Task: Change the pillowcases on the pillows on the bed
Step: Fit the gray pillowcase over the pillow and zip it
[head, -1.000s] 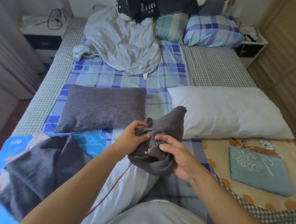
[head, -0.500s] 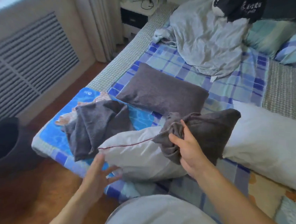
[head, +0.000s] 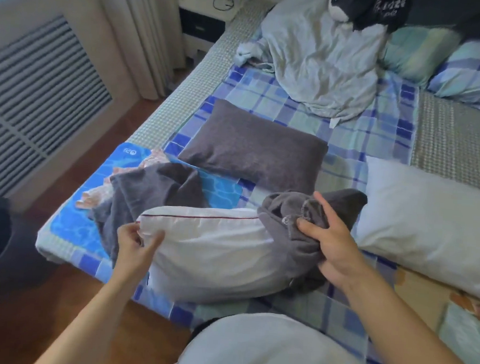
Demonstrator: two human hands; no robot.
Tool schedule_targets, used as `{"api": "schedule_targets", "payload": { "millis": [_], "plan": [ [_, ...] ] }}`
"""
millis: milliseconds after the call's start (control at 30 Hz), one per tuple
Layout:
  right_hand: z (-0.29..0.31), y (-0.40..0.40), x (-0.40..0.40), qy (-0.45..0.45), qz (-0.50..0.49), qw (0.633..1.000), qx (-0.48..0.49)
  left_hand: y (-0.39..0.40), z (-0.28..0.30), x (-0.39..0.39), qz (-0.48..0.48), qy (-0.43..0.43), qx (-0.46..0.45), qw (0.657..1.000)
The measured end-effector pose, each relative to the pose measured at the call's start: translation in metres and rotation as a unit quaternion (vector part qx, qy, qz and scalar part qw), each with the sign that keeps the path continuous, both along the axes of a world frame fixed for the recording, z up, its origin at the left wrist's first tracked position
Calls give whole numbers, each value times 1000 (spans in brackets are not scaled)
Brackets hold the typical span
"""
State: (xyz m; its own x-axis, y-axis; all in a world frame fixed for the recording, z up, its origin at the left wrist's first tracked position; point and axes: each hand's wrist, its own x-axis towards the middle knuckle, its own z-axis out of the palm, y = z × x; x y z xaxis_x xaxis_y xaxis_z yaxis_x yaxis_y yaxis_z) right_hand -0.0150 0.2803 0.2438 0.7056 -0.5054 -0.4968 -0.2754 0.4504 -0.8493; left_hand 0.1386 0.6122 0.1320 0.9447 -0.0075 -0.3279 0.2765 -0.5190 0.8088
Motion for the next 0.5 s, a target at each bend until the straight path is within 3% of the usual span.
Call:
{"api": "schedule_targets", "payload": {
  "millis": [67, 167, 267, 367, 500],
  "plan": [
    [3, -5, -5, 7, -23, 1000, -3, -10, 3, 20, 67, 85, -100, 989],
    [10, -11, -12, 22, -66, 998, -9, -43, 30, 26, -3, 126, -71, 989],
    [21, 0, -16, 28, -70, 994, -73, -101, 76, -11, -133, -7, -75, 988],
    [33, 17, -17, 36, -43, 987, -151, -166, 122, -72, -352, -113, -36, 928],
    [64, 13, -37, 8, -90, 983, -161, -187, 129, -77, -386, -155, -35, 909]
  ]
}}
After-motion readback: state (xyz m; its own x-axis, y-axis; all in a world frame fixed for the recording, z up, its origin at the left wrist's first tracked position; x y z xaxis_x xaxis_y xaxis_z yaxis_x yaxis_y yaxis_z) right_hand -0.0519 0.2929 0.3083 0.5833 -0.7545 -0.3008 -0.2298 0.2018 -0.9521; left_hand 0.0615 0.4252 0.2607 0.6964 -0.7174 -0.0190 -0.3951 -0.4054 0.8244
